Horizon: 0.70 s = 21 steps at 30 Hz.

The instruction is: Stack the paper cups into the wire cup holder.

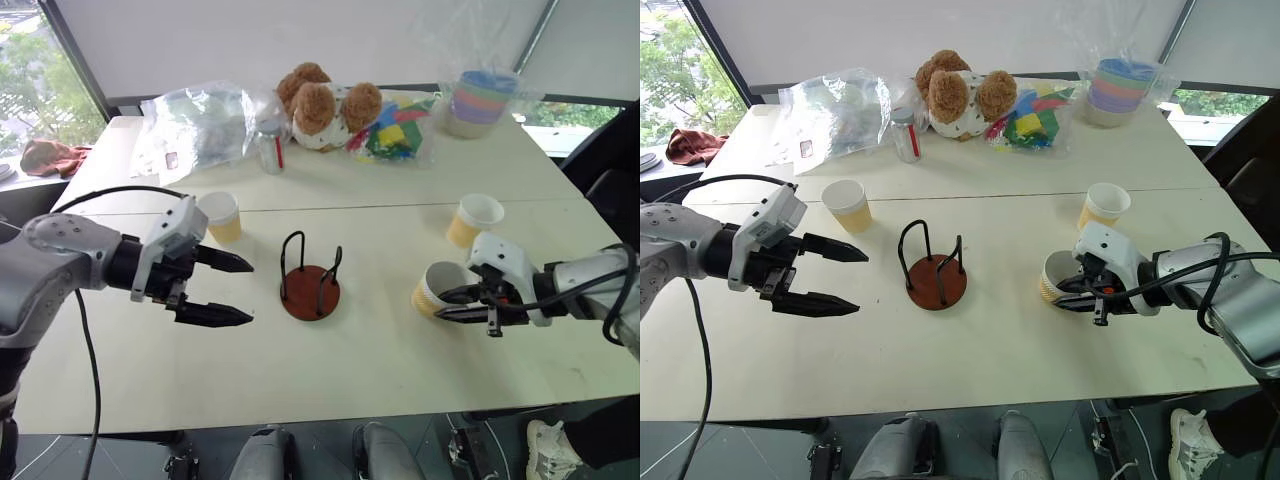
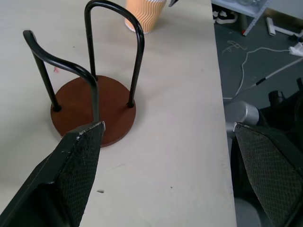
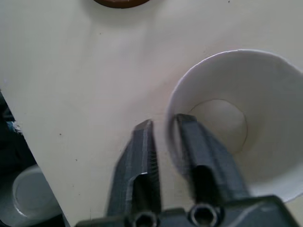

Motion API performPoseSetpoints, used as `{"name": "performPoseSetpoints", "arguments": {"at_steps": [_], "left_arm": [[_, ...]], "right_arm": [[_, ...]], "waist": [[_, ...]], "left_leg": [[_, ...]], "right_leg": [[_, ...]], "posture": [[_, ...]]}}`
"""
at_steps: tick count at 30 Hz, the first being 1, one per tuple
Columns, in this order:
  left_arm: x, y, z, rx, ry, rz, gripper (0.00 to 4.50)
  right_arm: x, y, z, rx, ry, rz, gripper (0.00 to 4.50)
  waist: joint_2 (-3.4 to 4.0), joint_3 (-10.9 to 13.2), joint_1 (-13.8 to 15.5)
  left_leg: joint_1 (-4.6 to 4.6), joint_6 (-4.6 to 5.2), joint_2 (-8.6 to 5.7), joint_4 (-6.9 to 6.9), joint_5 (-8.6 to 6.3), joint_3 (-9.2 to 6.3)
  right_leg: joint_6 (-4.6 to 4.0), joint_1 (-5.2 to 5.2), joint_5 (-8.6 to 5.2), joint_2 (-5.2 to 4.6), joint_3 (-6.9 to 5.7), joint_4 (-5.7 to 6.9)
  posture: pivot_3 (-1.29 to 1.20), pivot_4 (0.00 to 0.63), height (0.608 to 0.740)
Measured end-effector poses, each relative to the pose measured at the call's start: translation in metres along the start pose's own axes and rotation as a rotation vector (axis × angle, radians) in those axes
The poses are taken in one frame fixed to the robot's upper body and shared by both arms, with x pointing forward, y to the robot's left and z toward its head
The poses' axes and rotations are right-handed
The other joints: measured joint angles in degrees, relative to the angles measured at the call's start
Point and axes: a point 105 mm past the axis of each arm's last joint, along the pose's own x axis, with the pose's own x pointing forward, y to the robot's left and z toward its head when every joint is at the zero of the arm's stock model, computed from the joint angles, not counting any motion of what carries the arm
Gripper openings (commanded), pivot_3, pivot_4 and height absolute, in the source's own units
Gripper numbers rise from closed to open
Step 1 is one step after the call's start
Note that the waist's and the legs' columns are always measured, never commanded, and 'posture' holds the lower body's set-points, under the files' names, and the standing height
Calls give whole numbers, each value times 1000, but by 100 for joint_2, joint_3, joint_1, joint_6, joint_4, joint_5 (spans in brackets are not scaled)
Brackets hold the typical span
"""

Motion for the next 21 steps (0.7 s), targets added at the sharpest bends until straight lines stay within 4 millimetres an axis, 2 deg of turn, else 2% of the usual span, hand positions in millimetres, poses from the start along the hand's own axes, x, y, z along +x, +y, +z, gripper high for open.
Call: {"name": "performPoseSetpoints", "arguments": {"at_steps": [3,6,9,10,13,15,16,21], "left_arm": [[-2,2,-4,-12,2,14,4500],[-3,4,-6,-12,6,24,4500],[-6,6,-8,-6,12,35,4500],[-7,7,-8,-4,15,38,4500],[-9,9,-10,0,21,47,4500],[-9,9,-10,2,24,46,4500],[-9,9,-10,4,24,46,4500],[-10,10,-11,-1,28,56,4500]], "right_arm": [[-1,-2,3,-23,-4,-3,56],[-7,-9,24,-96,-40,-13,56],[-29,-27,68,-252,-107,-63,56],[-40,-34,90,-318,-143,-84,56],[-59,-38,140,-478,-242,-93,56],[-56,-31,164,-547,-295,-25,56],[-52,-26,170,-566,-308,15,56],[-26,-7,182,-593,-362,207,56]], "waist": [[0,0,-1],[2,1,-11],[19,11,-46],[22,13,-50],[22,13,-41],[22,13,-38],[22,13,-25],[20,12,-6]], "left_leg": [[0,0,0,0,0,0],[1,0,0,2,0,4],[2,-1,1,3,1,12],[3,-2,2,2,1,12],[0,-3,12,-5,1,7],[-2,-4,13,-7,1,7],[-6,-4,13,-6,1,6],[-11,-3,3,6,1,9]], "right_leg": [[0,0,0,1,0,0],[0,-2,0,0,0,2],[0,-12,1,1,6,6],[0,-13,1,4,7,9],[-1,-19,1,17,6,8],[-1,-21,1,18,6,8],[-1,-21,1,18,5,8],[0,-16,1,6,6,8]], "posture": [[0,150,740],[0,150,740],[0,150,740],[0,150,740],[0,150,740],[0,150,740],[0,150,740],[0,150,740]]}}
